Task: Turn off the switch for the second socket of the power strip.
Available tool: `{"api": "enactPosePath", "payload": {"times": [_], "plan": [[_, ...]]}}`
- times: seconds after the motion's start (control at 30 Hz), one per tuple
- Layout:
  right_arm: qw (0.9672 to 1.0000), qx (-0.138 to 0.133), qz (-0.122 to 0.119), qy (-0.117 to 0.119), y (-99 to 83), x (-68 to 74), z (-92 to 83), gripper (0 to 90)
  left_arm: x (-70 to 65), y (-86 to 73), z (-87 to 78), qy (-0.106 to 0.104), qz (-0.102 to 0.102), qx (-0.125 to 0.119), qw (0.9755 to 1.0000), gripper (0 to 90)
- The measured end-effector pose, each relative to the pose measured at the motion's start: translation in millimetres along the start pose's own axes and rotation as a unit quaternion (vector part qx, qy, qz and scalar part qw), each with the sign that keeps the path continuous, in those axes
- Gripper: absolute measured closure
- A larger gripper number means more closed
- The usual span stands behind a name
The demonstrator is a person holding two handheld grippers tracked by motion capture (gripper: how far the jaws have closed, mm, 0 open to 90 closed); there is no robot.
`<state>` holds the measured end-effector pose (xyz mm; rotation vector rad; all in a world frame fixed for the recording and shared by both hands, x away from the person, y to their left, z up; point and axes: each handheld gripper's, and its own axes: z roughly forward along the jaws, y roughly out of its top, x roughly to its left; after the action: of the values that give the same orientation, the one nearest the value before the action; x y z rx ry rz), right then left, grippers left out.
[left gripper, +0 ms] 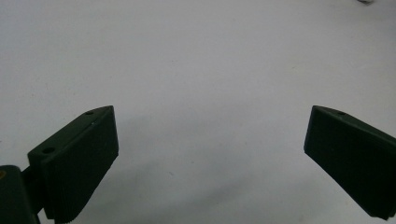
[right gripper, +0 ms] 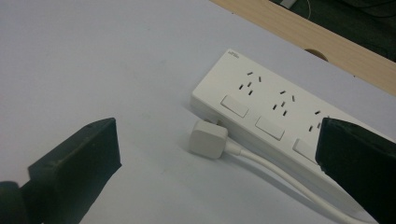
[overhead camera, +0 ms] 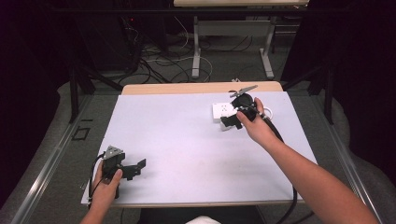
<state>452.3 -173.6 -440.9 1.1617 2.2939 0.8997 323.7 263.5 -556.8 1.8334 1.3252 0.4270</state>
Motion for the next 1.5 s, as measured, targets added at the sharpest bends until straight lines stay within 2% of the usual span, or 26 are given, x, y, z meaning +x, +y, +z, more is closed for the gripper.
{"api": "enactPosePath", "payload": {"times": [0.23,0.43,0.6,0.8,0.97,1.1,1.17,1.2,1.5], "plan": [[0.9999,-0.002,0.007,0.01,-11.6,1.1,-13.5,0.0,-1.4,0.0,1.4,0.0,0.0,-0.003,1.0,2.9],[0.9999,-0.008,0.004,0.015,-30.0,2.4,-22.8,0.0,-2.1,0.0,1.5,0.0,0.002,-0.003,1.0,3.0],[0.9996,-0.012,0.011,0.024,-43.9,6.0,-27.4,0.0,-1.8,-0.2,1.1,0.0,0.0,-0.004,1.0,3.0],[0.9996,-0.015,0.004,0.023,-55.8,10.5,-32.0,0.0,-1.6,-0.2,1.1,0.0,0.001,-0.003,1.0,2.9],[0.9992,-0.017,0.009,0.035,-71.1,16.0,-37.2,0.0,-2.3,-0.2,1.2,0.001,0.001,-0.003,1.0,3.0],[0.9992,-0.019,0.005,0.036,-78.9,17.6,-39.6,0.0,-2.5,-0.3,1.1,0.002,0.001,-0.004,1.0,3.0],[0.9988,-0.018,0.01,0.045,-84.6,18.0,-41.4,0.0,-2.3,-0.3,1.0,0.002,0.002,-0.003,1.0,2.9],[0.9982,-0.024,0.02,0.05,-90.9,18.4,-42.9,0.0,-2.2,-0.3,0.9,0.002,0.002,-0.004,1.0,2.9],[0.9959,-0.039,0.061,0.053,-123.5,10.7,-45.8,0.0,-2.2,-0.2,0.2,0.0,0.003,0.001,1.0,2.9]]}}
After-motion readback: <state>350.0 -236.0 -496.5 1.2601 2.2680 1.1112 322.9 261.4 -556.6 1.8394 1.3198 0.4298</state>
